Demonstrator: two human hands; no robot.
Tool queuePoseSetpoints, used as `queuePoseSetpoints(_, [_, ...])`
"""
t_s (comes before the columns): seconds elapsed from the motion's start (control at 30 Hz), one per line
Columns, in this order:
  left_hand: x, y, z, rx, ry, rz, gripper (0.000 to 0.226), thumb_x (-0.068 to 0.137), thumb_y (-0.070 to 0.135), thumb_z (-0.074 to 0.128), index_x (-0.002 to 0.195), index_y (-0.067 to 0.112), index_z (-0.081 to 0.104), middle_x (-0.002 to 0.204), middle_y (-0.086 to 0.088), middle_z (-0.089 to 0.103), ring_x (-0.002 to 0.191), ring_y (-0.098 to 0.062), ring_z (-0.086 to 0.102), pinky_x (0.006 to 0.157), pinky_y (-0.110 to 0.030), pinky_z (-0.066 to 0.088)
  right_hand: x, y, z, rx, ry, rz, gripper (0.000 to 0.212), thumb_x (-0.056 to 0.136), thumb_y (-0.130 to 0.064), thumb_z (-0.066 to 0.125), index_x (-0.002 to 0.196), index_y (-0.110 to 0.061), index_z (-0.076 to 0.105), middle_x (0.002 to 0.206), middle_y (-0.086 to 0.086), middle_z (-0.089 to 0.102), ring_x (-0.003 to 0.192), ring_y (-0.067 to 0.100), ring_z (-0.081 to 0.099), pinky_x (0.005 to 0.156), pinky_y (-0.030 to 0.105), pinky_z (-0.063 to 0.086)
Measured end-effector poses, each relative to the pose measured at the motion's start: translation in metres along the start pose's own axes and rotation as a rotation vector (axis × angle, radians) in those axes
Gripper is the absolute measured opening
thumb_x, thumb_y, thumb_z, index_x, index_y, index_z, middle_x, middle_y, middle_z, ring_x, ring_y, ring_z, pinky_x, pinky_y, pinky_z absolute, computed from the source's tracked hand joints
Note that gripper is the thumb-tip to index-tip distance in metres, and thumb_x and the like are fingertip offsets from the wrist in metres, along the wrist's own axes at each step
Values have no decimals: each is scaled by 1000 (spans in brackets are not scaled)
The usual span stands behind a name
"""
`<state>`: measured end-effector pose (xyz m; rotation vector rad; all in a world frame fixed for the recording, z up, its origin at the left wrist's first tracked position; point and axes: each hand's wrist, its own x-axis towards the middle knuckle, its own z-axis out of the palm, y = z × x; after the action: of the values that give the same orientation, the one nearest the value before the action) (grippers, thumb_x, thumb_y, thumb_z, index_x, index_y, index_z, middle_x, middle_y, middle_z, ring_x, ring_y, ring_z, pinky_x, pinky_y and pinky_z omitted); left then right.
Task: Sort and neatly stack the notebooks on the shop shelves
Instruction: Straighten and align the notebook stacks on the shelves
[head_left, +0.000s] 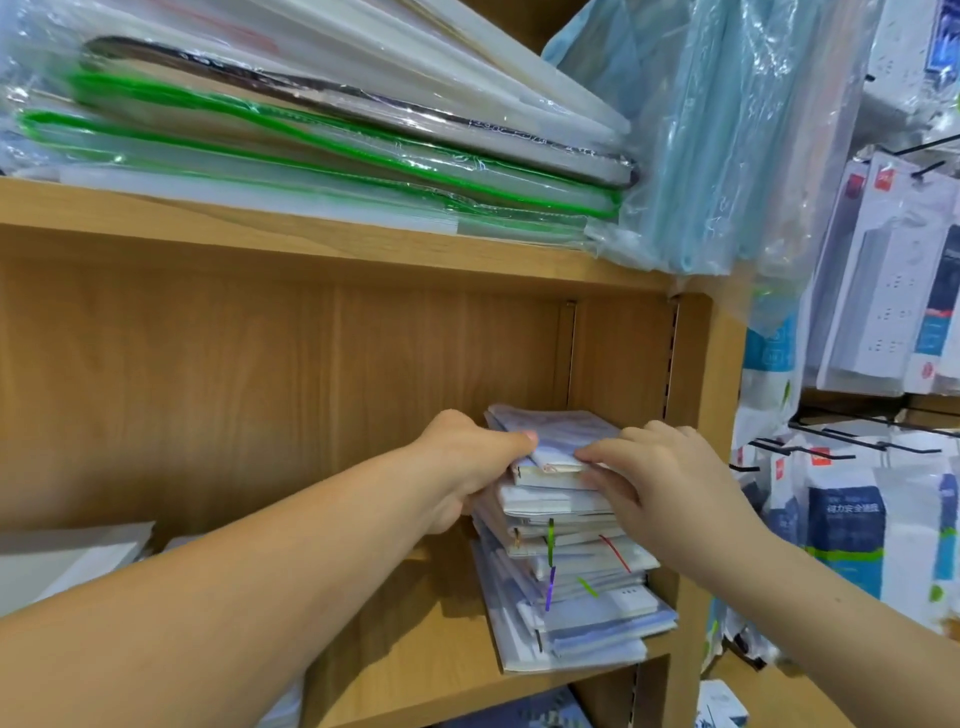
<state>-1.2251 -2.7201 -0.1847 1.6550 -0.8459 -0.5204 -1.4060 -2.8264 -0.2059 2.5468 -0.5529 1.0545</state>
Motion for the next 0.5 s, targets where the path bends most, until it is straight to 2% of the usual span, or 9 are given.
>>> queuePoseSetpoints(0.07, [2, 6, 3, -33, -6, -10, 31, 85, 39, 80, 87, 10, 68, 61, -1, 60, 40, -8, 49, 36, -15, 31, -5, -3, 3, 78, 114, -5, 16, 98, -26, 66, 106, -22, 78, 81, -5, 69, 74, 25, 56, 66, 44, 49])
queuePoseSetpoints(0.13, [1, 11, 4, -67, -43, -20, 33, 86, 43, 77, 87, 11, 69, 58, 0, 64, 41, -8, 53, 38, -17, 30, -8, -2, 3, 154, 180, 15, 16, 96, -25, 67, 105, -20, 79, 80, -6, 68, 72, 24, 56, 64, 44, 50])
queuePoseSetpoints(0.2, [-1, 13, 6, -56, -75, -33, 37, 85, 47, 78, 89, 10, 73, 60, -2, 67, 47, -12, 55, 40, -18, 32, -10, -2, 1, 170, 148, 15, 27, 96, -36, 59, 108, -22, 79, 81, -6, 68, 76, 23, 58, 65, 44, 51])
queuePoseSetpoints(0.27, [-4, 14, 5, -71, -87, -57, 32, 84, 37, 80, 90, 6, 74, 60, -5, 67, 50, -14, 54, 43, -21, 36, -11, -3, -2, 200, 50, 78, 42, 94, -51, 50, 113, -27, 79, 91, -9, 71, 88, 18, 59, 77, 38, 50])
queuePoseSetpoints(0.33, [-9, 14, 4, -172, -106, -71, 22, 87, 21, 76, 93, 0, 71, 63, -9, 70, 58, -17, 61, 59, -24, 50, -14, -6, -7, 185, -17, 164, 52, 90, -64, 47, 122, -33, 75, 109, -12, 69, 105, 13, 57, 87, 32, 48])
queuePoseSetpoints(0.4, [-16, 12, -4, -304, -92, -57, 23, 87, 10, 72, 100, -8, 67, 71, -15, 73, 66, -23, 71, 84, -32, 59, -18, -11, -13, 49, -62, 236, 63, 88, -76, 37, 128, -39, 69, 114, -9, 64, 110, 16, 53, 90, 35, 47])
queuePoseSetpoints(0.43, [-20, 10, -10, -347, -79, -40, 23, 88, 7, 70, 102, -10, 66, 76, -17, 73, 66, -24, 72, 85, -35, 61, -19, -13, -17, -30, -91, 271, 70, 86, -82, 30, 128, -41, 68, 109, -8, 62, 107, 18, 52, 88, 36, 48])
queuePoseSetpoints(0.5, [-34, 5, -27, -382, -53, -8, 19, 90, 5, 68, 97, -12, 66, 78, -17, 70, 60, -23, 69, 66, -29, 62, -20, -23, -24, -34, -164, 325, 86, 78, -92, 23, 130, -39, 66, 100, -9, 62, 100, 15, 55, 81, 34, 50])
